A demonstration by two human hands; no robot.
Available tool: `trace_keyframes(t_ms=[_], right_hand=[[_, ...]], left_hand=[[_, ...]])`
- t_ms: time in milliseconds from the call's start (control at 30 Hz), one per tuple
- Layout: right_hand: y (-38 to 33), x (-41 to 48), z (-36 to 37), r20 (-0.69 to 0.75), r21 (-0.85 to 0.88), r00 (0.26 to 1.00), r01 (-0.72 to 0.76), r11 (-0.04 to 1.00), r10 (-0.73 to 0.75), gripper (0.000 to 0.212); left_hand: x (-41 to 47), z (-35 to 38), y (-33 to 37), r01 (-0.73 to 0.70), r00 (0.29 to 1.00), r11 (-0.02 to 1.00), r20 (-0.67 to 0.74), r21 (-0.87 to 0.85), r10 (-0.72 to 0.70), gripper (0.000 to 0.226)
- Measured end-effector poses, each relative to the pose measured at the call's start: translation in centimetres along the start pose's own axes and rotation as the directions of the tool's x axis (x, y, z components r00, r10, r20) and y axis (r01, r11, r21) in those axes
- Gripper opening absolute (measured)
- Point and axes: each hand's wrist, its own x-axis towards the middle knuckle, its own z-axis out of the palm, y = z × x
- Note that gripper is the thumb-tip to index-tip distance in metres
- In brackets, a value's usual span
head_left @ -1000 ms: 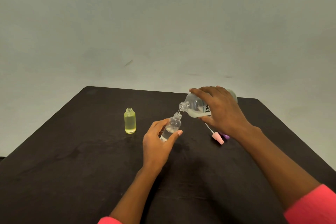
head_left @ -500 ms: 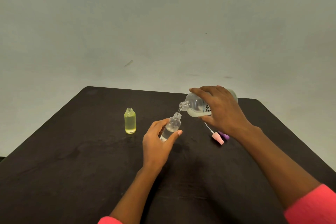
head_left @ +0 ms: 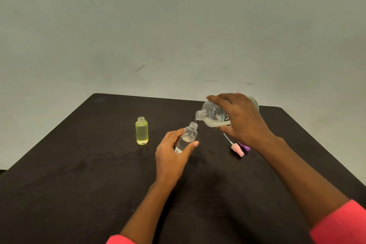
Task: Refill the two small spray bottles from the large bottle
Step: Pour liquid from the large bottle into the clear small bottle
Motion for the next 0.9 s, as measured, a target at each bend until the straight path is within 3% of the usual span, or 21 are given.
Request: trace_keyframes(t_ms=[900], right_hand=[[-0.18,-0.08,0.28,0.032,0.017,0.999,-0.015,1.0,0.014,0.081]], left_hand=[[-0.13,-0.05,0.36,0.003,1.0,1.0,0.009,-0.011,-0.003,0.038]])
